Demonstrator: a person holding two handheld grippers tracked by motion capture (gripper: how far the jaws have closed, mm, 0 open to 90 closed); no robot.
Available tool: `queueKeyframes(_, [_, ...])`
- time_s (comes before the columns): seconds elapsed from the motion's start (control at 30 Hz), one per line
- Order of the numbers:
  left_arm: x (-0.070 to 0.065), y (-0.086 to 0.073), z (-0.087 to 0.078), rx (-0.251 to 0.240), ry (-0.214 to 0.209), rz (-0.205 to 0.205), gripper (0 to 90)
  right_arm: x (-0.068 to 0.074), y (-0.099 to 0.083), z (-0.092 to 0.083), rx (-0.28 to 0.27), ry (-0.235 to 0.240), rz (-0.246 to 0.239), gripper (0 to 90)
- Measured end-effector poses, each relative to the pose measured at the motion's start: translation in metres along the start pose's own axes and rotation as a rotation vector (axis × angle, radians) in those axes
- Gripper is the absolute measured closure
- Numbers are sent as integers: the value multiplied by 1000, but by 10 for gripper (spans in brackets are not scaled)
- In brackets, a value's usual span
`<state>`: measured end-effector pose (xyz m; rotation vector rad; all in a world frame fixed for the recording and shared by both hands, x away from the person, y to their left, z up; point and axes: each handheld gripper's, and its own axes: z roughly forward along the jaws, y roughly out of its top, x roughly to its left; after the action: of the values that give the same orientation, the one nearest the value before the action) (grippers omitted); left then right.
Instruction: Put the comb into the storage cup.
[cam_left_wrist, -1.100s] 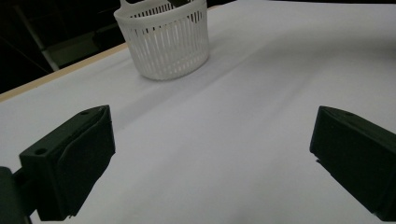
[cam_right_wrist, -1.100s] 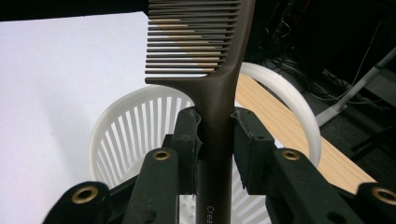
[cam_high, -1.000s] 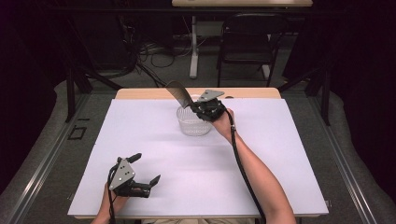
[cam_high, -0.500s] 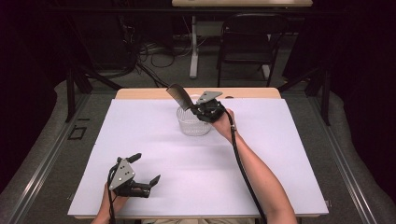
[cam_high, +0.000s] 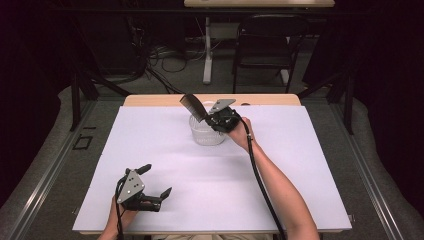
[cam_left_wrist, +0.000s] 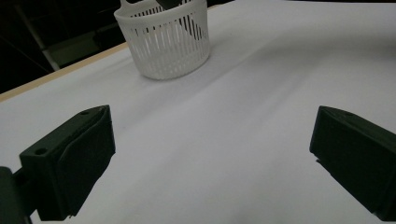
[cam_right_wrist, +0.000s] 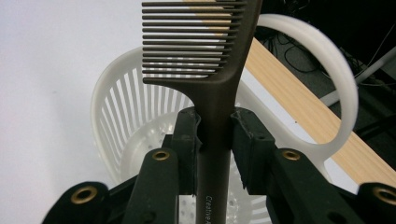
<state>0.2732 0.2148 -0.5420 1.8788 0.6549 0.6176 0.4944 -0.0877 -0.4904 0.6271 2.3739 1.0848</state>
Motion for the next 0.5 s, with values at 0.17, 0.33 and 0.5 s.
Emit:
queueKeyframes(0.17, [0, 0, 0, 1, 1, -1, 2, 1, 0, 1, 25, 4, -15, 705])
queueKeyframes(0.33, [0, 0, 0, 1, 0, -1, 2, 2, 1, -4, 33, -5, -21, 687])
queueKeyframes(0.5, [0, 0, 0, 2, 0, 0, 2, 0, 3, -13, 16, 2, -7, 621])
